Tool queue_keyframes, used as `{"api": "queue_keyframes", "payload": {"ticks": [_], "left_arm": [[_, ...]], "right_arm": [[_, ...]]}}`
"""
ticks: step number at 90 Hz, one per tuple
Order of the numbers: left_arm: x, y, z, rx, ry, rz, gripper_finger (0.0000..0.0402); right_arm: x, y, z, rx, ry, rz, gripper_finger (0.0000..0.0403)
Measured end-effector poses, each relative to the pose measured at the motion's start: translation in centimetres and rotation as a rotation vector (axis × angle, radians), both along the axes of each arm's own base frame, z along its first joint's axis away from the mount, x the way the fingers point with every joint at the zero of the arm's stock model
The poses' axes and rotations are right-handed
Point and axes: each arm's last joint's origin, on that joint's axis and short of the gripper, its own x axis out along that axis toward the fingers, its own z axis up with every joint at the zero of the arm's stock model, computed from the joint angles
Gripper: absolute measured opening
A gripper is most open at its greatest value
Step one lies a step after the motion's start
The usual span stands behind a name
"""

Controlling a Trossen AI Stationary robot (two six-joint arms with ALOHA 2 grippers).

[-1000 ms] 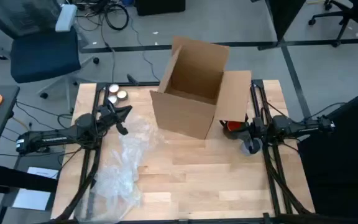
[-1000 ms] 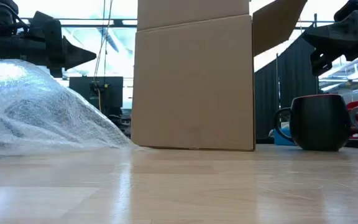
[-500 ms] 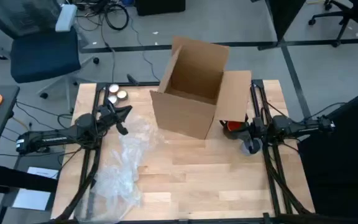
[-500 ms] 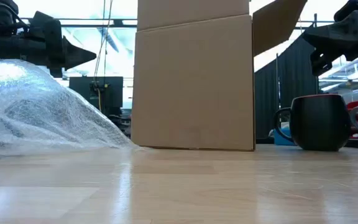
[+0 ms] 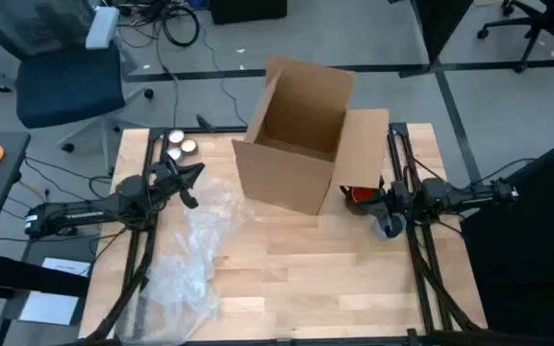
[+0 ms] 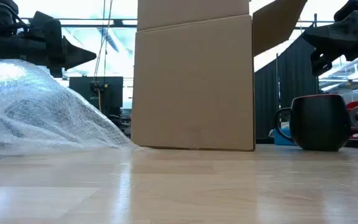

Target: Wrap mug

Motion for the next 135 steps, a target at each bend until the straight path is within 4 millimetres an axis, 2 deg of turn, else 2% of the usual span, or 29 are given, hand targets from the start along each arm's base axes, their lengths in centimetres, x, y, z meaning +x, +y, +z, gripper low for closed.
{"api": "queue_keyframes", "payload": {"ticks": [29,55,65,78,101,135], "left_arm": [[0.0,0.0,0.1,-0.001,-0.018,-0.001,0.0000],[-0.8,-0.1,2.4,0.047,-0.260,0.000,0.0000],[-1.1,-0.1,2.9,0.052,-0.319,0.057,0.0000],[-1.3,0.1,3.0,0.079,-0.306,0.153,0.0000],[-1.6,0.1,3.4,0.173,-0.288,0.194,0.0000],[-1.8,0.0,3.6,0.174,-0.323,0.194,0.0000]], "right_arm": [[0.0,0.0,0.0,0.000,0.000,0.000,0.0002],[0.0,0.0,0.0,0.000,0.000,0.000,0.0002],[0.0,0.0,0.0,0.000,0.000,0.000,0.0002],[0.0,0.0,0.0,0.000,0.000,0.000,0.0002],[0.0,0.0,0.0,0.000,0.000,0.000,0.0002],[0.0,0.0,0.0,0.000,0.000,0.000,0.0002]]}}
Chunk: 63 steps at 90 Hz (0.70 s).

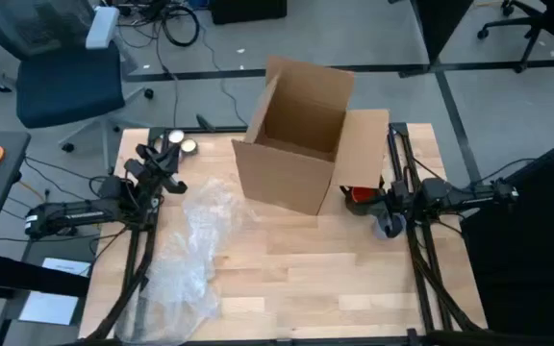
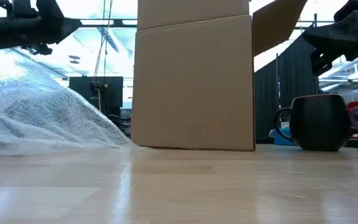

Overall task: Wrap mug
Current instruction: Wrap the blue mug with the top bubble wrap

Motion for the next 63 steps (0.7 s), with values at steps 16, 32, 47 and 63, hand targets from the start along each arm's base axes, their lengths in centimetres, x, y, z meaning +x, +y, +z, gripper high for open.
{"api": "queue_keyframes", "payload": {"ticks": [16,32,47,63], "left_arm": [[0.3,0.0,0.7,-0.027,0.045,-0.039,0.0000],[0.8,-0.1,2.2,-0.020,0.141,-0.103,0.0000],[1.2,-0.1,2.9,-0.054,0.153,-0.140,0.0000],[1.5,-0.1,3.5,-0.050,0.157,-0.182,0.0000]], "right_arm": [[0.0,0.0,0.0,0.000,0.002,0.000,0.0002],[0.0,0.0,0.0,0.000,0.001,0.000,0.0002],[0.0,0.0,0.0,0.000,0.000,0.000,0.0002],[-0.2,0.0,1.1,0.006,-0.116,-0.001,0.0002]]}}
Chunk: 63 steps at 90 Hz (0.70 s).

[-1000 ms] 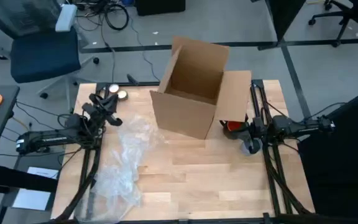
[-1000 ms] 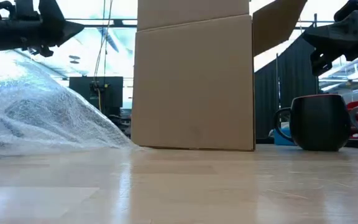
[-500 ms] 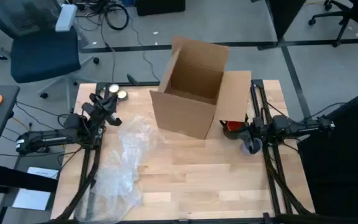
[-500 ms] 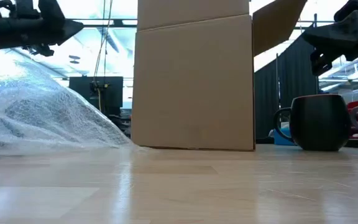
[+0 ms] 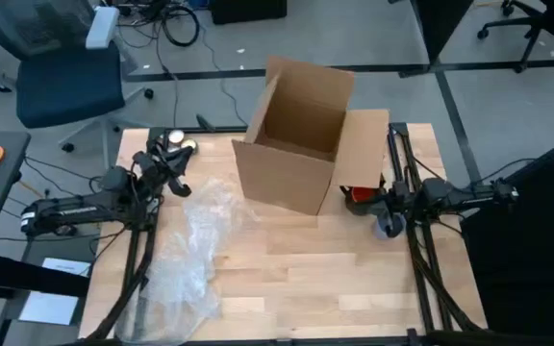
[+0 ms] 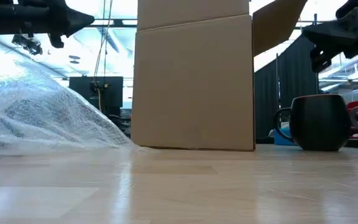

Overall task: Wrap mug
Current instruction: Wrap the blue mug with the top bubble wrap

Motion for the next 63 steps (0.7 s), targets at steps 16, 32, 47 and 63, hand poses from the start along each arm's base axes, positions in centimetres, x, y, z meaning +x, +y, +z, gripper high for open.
{"api": "queue_keyframes", "payload": {"ticks": [16,32,47,63], "left_arm": [[-0.3,-0.2,2.0,0.018,0.017,-0.051,0.0000],[-0.8,-0.3,3.8,0.026,-0.019,-0.051,0.0000],[-0.9,-0.3,4.6,0.029,-0.038,-0.048,0.0000],[-0.6,-0.3,4.5,0.027,-0.027,-0.047,0.0000]], "right_arm": [[-0.7,-0.1,1.9,0.188,-0.196,0.065,0.0002],[-1.6,-0.1,3.2,0.105,-0.364,0.062,0.0002],[-2.1,0.0,4.4,0.079,-0.421,0.110,0.0001],[-3.3,-0.5,7.2,0.194,-0.495,0.041,0.0001]]}}
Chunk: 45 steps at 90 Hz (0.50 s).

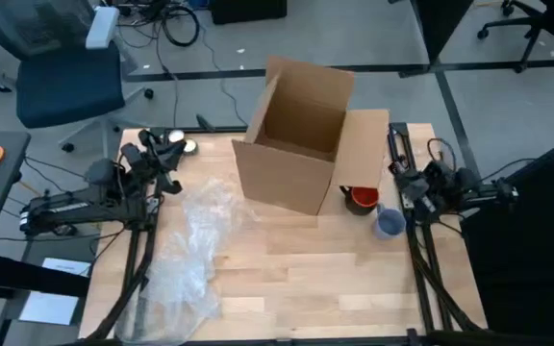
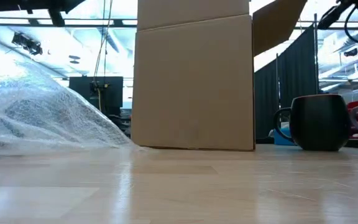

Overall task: Wrap mug
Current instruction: Wrap the blue mug with the top bubble wrap

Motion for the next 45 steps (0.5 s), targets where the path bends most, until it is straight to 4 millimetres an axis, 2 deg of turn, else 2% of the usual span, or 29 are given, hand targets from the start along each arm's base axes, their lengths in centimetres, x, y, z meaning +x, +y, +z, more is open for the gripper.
{"api": "queue_keyframes", "payload": {"ticks": [7,15,28,45], "left_arm": [[0.3,0.0,-0.1,-0.003,0.013,0.000,0.0000],[0.6,0.1,-0.3,0.005,0.036,-0.002,0.0000],[1.4,0.2,-0.7,0.064,0.122,-0.010,0.0000],[2.7,0.4,-1.4,0.054,0.191,-0.018,0.0000]], "right_arm": [[-0.2,0.0,1.6,-0.020,0.021,0.007,0.0001],[0.8,0.4,3.3,-0.049,0.113,0.050,0.0000],[4.8,1.8,6.1,-0.095,0.265,0.174,0.0000],[9.8,5.0,11.2,-0.178,0.506,0.291,0.0000]]}}
